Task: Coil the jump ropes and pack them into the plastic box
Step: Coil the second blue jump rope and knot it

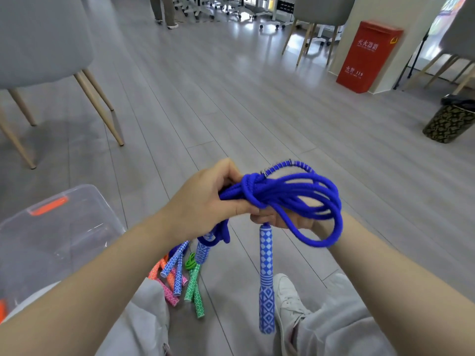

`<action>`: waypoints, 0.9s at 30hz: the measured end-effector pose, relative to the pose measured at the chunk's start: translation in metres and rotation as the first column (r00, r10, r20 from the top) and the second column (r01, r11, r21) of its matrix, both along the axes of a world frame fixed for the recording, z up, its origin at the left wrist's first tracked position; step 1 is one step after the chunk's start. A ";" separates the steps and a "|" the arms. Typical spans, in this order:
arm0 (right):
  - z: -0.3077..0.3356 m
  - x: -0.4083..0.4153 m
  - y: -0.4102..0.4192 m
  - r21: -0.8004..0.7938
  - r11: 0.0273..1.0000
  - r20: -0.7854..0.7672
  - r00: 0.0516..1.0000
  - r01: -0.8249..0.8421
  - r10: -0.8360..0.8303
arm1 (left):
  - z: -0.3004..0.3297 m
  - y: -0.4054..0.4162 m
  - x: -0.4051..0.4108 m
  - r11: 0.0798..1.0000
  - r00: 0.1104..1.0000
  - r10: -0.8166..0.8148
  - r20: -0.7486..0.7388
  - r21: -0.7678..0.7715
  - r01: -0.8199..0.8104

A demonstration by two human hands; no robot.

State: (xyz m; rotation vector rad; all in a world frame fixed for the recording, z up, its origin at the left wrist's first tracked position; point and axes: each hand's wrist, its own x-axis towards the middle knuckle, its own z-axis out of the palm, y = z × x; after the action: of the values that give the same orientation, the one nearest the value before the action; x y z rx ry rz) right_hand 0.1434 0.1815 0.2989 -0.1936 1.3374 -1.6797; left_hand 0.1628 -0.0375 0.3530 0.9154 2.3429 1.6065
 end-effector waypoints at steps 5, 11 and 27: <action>0.009 0.014 -0.047 -0.266 0.898 -0.012 0.930 0.350 -0.366 | -0.004 -0.005 -0.011 0.989 0.990 0.139 -0.025 0.045 -0.138; 0.004 0.023 -0.087 0.040 0.732 -0.473 0.659 0.680 -0.585 | -0.020 -0.012 -0.032 0.908 0.889 0.349 -0.297 -0.127 -0.399; 0.031 0.036 -0.052 0.760 0.484 -0.616 0.720 0.434 0.321 | -0.064 -0.002 -0.044 0.729 0.938 -0.185 -0.293 -0.681 -0.069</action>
State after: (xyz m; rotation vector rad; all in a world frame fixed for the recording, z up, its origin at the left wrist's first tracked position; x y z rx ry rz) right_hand 0.1791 0.1290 0.3300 -0.1631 2.6897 -0.6898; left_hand 0.1183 -0.0391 0.2893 1.1114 2.7629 0.4450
